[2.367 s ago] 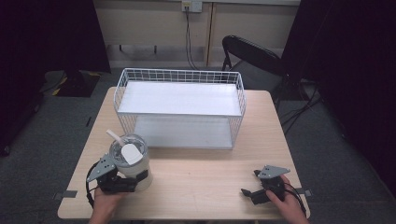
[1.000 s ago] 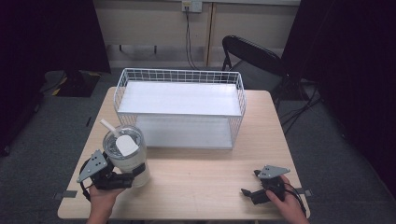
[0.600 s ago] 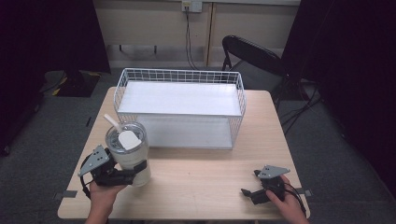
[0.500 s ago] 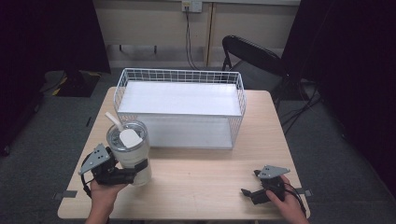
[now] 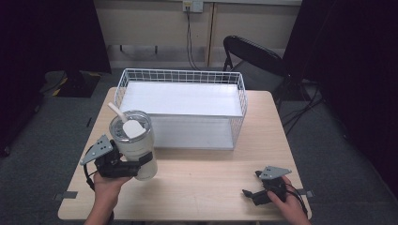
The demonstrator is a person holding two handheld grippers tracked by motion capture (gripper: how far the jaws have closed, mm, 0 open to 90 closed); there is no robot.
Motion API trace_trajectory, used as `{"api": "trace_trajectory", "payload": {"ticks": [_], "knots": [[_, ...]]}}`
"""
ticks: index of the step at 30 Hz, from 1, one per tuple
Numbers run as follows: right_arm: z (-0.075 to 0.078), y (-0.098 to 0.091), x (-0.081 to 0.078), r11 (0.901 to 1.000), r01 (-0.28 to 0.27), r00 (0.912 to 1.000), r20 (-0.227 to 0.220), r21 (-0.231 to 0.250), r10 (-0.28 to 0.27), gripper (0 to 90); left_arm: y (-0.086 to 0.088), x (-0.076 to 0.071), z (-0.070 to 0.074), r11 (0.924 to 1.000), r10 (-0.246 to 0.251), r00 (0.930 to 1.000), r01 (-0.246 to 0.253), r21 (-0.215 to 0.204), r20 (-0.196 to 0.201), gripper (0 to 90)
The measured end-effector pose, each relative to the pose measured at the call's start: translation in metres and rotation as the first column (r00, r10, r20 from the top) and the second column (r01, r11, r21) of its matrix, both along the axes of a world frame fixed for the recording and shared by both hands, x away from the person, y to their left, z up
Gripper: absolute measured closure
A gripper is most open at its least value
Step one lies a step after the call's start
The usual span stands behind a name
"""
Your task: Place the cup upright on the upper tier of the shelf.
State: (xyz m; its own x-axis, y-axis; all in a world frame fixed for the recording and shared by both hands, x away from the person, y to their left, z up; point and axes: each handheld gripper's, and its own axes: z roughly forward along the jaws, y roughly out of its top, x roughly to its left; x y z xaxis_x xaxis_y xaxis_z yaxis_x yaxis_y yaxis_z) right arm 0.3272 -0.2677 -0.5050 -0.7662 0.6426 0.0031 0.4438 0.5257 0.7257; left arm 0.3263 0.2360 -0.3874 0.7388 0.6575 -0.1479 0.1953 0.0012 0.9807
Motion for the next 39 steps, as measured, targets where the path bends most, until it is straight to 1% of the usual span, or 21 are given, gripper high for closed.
{"api": "trace_trajectory", "payload": {"ticks": [3,8,10,12,17,20,25,27,29,31,35,39], "knots": [[0.000,0.000,0.000,1.0000,0.000,1.0000,-0.001,-0.001,0.000,7.6,-0.002,0.001,0.005,1.0000,0.001,1.0000,-0.001,0.008,0.001,9.6],[0.000,0.000,0.000,1.0000,0.000,1.0000,0.000,0.000,0.000,7.6,-0.004,0.005,0.011,0.9997,-0.009,0.9999,0.009,-0.023,-0.004,9.7],[0.000,0.000,0.000,1.0000,0.000,1.0000,-0.001,0.000,0.000,7.6,-0.004,0.007,0.014,0.9997,-0.006,1.0000,0.006,-0.025,-0.003,9.7],[0.000,0.000,0.000,1.0000,0.000,1.0000,0.000,0.000,0.000,7.6,-0.005,0.008,0.016,0.9994,-0.004,1.0000,0.004,-0.036,-0.005,9.7],[0.000,0.000,0.000,1.0000,0.000,1.0000,-0.001,0.000,0.000,7.6,-0.007,0.012,0.026,0.9998,-0.006,1.0000,0.006,-0.021,-0.001,9.7],[0.000,0.000,0.000,1.0000,0.000,1.0000,0.000,0.000,0.000,7.6,-0.009,0.014,0.031,0.9997,-0.009,1.0000,0.009,-0.021,0.004,9.7],[0.000,0.000,0.000,1.0000,0.000,1.0000,0.000,0.000,0.000,7.6,-0.011,0.020,0.040,0.9996,-0.009,1.0000,0.009,-0.028,-0.001,9.7],[0.000,0.000,0.000,1.0000,0.000,1.0000,-0.001,0.000,0.000,7.6,-0.013,0.022,0.044,0.9997,-0.014,0.9999,0.014,-0.021,0.003,9.7],[0.000,0.000,0.000,1.0000,0.000,1.0000,0.000,0.000,0.000,7.6,-0.014,0.024,0.048,0.9999,-0.016,0.9999,0.017,-0.005,0.004,9.7],[0.000,0.000,0.000,1.0000,0.000,1.0000,0.000,0.000,0.000,7.6,-0.015,0.025,0.050,0.9998,-0.022,0.9998,0.022,-0.003,-0.002,9.7],[0.000,0.000,0.000,1.0000,0.001,1.0000,0.000,0.000,-0.001,7.6,-0.019,0.029,0.055,0.9989,-0.043,0.9991,0.043,0.017,0.003,9.7],[0.000,0.000,0.000,1.0000,0.000,1.0000,0.000,0.000,0.000,7.6,-0.024,0.030,0.058,0.9986,-0.051,0.9987,0.051,0.017,0.001,9.7]]}}
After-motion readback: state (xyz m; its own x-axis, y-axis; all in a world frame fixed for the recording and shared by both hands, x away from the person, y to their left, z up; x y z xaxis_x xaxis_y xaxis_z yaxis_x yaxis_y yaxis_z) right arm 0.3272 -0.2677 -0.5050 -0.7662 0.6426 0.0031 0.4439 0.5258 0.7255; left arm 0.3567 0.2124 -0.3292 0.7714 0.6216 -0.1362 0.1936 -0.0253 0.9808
